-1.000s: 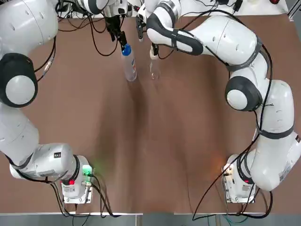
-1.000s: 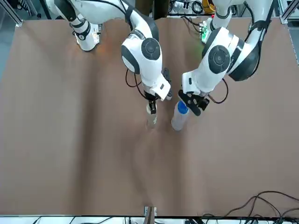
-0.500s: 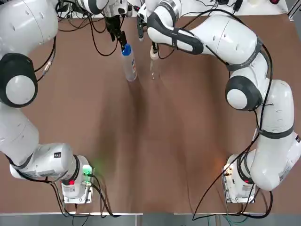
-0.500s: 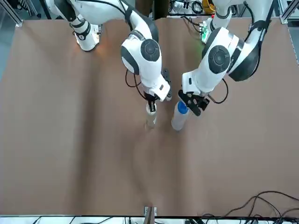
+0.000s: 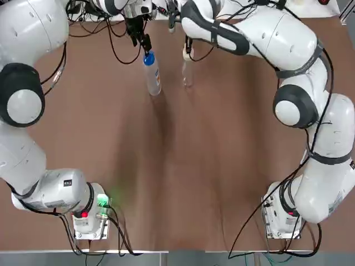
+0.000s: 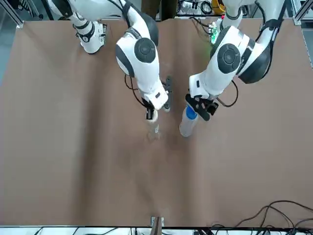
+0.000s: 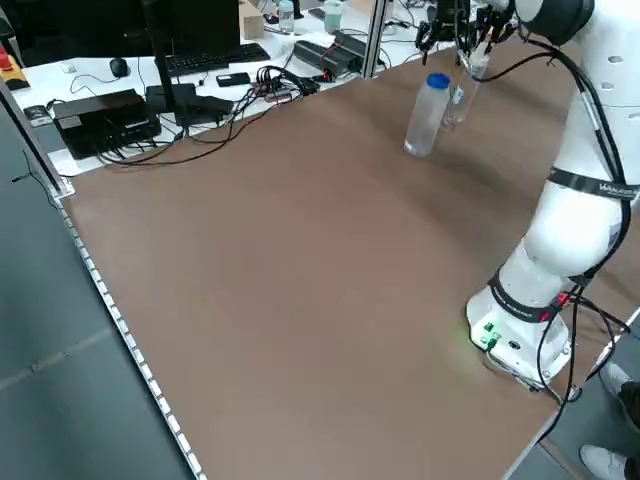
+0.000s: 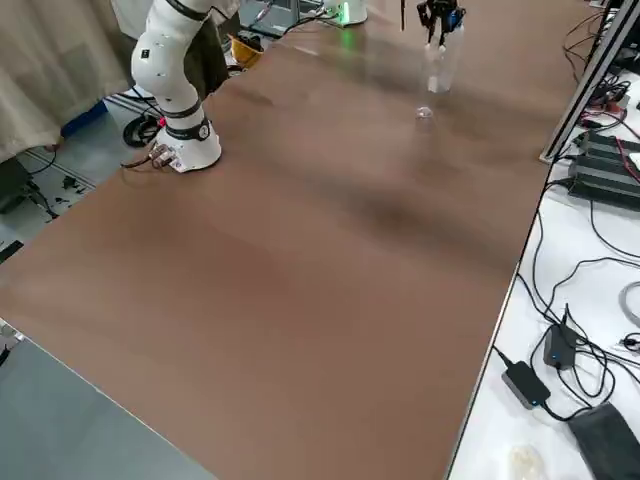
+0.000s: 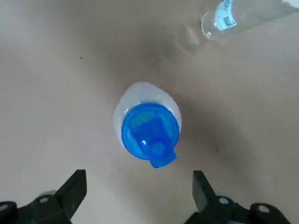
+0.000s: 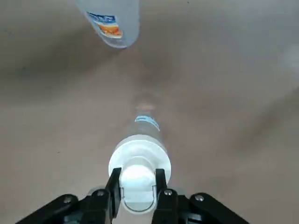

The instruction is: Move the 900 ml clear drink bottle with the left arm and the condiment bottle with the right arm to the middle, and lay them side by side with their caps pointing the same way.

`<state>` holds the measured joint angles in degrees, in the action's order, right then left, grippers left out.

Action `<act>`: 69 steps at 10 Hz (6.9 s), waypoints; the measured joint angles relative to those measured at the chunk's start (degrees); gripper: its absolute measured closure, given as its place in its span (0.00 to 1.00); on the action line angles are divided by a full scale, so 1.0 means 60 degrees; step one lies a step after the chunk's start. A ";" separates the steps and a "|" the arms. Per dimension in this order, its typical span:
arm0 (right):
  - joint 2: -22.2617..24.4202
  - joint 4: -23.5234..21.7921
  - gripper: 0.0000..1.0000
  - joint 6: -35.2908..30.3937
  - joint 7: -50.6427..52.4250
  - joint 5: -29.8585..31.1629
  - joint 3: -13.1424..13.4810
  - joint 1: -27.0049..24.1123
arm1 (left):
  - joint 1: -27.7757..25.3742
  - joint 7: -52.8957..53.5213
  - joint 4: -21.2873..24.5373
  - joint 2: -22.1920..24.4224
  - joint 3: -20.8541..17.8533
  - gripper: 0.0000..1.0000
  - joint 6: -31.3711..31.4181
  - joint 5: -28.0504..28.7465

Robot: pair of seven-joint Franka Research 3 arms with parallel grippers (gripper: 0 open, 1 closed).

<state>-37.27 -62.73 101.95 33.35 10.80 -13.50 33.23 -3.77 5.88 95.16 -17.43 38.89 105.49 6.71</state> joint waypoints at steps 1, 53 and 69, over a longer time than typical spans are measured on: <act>0.0171 -0.0182 0.67 -0.0008 -0.0763 -0.0119 0.0137 -0.0028 | 0.0117 -0.0138 0.0011 -0.0095 -0.0004 0.00 0.0156 0.0000; 0.6617 -0.4252 0.01 -0.3350 -0.6536 -0.1846 0.3070 -0.4801 | 0.0291 -1.6919 -0.1108 -0.1511 -0.0635 0.33 0.1032 0.0198; 0.6640 -0.4342 0.01 -0.3242 -0.6534 -0.1856 0.3026 -0.4650 | -0.0810 -1.1153 -0.1302 0.0317 -0.0594 0.00 -0.1382 0.0719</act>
<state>2.57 -88.78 82.50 -5.86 -0.33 4.66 5.33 -8.63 -61.04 87.35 -15.53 35.33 97.20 11.02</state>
